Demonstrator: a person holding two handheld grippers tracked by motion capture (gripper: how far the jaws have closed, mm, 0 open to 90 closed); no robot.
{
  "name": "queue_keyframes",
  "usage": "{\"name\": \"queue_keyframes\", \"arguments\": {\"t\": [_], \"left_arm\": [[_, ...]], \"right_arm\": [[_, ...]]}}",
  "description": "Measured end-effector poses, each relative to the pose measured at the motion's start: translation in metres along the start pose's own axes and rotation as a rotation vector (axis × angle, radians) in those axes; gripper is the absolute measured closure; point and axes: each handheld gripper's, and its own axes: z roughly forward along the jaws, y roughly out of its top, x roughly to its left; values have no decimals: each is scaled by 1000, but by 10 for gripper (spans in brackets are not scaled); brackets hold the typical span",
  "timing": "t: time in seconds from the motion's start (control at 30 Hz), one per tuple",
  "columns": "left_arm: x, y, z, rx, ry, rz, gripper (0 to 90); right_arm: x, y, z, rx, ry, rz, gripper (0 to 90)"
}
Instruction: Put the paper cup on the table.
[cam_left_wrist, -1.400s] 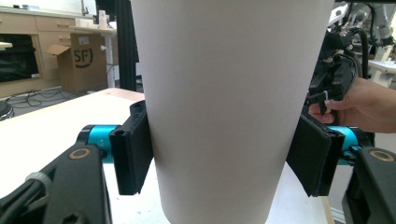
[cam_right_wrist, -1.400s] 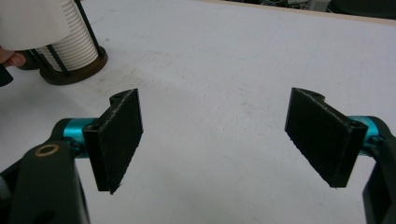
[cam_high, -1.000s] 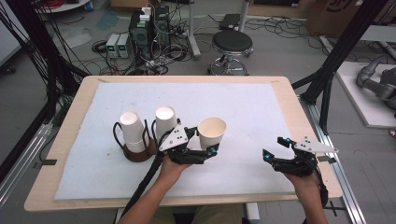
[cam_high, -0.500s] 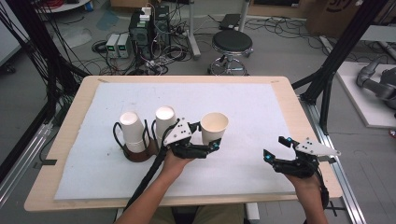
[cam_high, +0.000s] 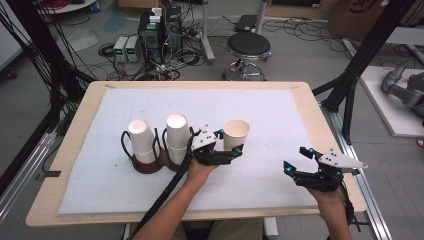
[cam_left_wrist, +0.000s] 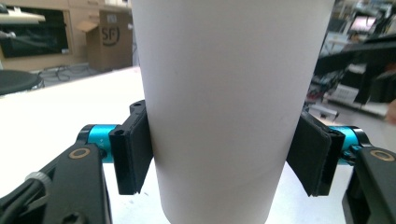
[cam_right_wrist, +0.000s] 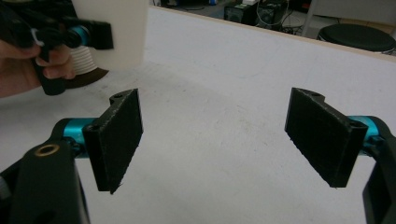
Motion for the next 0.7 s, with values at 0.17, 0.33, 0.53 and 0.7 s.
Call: {"name": "queue_keyframes", "arguments": {"t": [0.17,0.33,0.53,0.7], "left_arm": [[1,-8,15,31,5,-17,311],[4,-17,26,79,30,-35,313],[1,-17,36,195,77,-23,320],[-2,-15,46,318,107,-9,324]], "right_arm": [[0,0,0,2,2,2,199],[0,-1,-1,5,2,1,199],[0,-1,0,7,9,1,200],[0,-1,0,10,10,-4,199]]}}
